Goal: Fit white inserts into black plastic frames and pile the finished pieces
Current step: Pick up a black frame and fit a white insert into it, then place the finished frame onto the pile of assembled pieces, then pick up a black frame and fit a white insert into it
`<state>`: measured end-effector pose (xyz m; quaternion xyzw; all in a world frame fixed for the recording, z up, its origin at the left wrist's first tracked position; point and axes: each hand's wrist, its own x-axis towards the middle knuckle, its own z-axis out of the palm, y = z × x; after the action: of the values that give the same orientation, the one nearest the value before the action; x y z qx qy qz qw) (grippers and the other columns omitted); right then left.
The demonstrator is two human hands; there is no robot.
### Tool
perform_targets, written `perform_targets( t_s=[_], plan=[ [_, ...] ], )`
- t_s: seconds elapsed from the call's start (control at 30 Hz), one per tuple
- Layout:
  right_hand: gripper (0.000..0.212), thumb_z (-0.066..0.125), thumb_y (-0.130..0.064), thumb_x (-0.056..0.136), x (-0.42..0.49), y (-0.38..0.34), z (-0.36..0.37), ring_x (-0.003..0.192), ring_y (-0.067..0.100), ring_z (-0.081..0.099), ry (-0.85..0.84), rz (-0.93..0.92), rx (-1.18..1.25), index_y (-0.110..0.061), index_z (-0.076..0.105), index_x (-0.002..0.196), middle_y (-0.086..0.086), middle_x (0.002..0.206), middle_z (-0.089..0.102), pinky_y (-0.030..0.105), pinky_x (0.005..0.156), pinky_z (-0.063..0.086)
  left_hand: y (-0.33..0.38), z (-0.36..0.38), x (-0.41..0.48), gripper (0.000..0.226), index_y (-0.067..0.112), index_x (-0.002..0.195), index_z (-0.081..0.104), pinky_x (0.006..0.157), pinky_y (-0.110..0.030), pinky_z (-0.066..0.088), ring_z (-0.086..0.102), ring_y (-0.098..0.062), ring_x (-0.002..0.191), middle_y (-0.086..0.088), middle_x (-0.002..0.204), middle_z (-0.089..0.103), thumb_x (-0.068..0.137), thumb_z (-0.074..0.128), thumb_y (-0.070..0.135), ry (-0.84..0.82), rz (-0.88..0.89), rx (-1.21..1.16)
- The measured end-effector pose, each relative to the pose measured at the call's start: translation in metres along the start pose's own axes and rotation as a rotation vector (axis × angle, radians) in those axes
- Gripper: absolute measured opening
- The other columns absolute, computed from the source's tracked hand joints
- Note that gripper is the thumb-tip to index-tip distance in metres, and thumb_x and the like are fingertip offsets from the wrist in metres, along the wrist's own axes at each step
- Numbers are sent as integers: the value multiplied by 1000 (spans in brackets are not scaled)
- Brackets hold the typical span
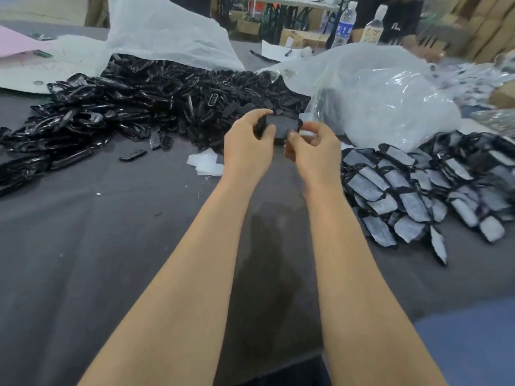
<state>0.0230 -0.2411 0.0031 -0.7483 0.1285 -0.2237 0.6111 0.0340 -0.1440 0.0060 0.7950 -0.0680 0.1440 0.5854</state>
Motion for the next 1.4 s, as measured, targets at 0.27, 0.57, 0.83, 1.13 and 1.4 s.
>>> perform_targets(
  t_s=[0.27,0.57,0.83,1.13,1.4],
  plan=[
    [23,53,-13,94,5,14,-105,96,19,58,359,-72,-366,-6,55,116,4,94,65,19,78,36,42,103,-29,17,11,109,54,73,-19,39,55,-18,87,11,83,53,94,59,18,-127,20,29],
    [24,52,-21,93,7,46,-123,114,28,47,408,50,-737,-12,55,116,7,113,64,32,83,33,25,145,-37,27,17,119,55,106,-39,25,35,-29,128,-6,135,40,94,56,29,-194,-1,433],
    [30,51,-13,88,4,16,-79,108,24,50,447,-167,-615,-17,58,116,4,110,62,34,88,33,30,104,-20,21,11,110,61,99,-34,38,48,-25,116,-9,123,53,94,56,22,-27,-52,19],
    [24,48,-13,94,-23,-6,81,105,23,57,-235,-257,-456,-11,64,112,8,113,65,26,80,40,-32,-48,18,13,15,102,56,84,-22,45,54,-12,93,0,104,59,93,49,9,379,-244,-157],
    [41,41,-7,94,-39,-3,185,124,28,47,-503,-278,-573,-14,53,133,10,134,53,36,98,40,-82,-141,31,19,17,104,52,70,-24,39,46,-16,87,-2,101,53,95,40,7,625,-469,-307]
  ],
)
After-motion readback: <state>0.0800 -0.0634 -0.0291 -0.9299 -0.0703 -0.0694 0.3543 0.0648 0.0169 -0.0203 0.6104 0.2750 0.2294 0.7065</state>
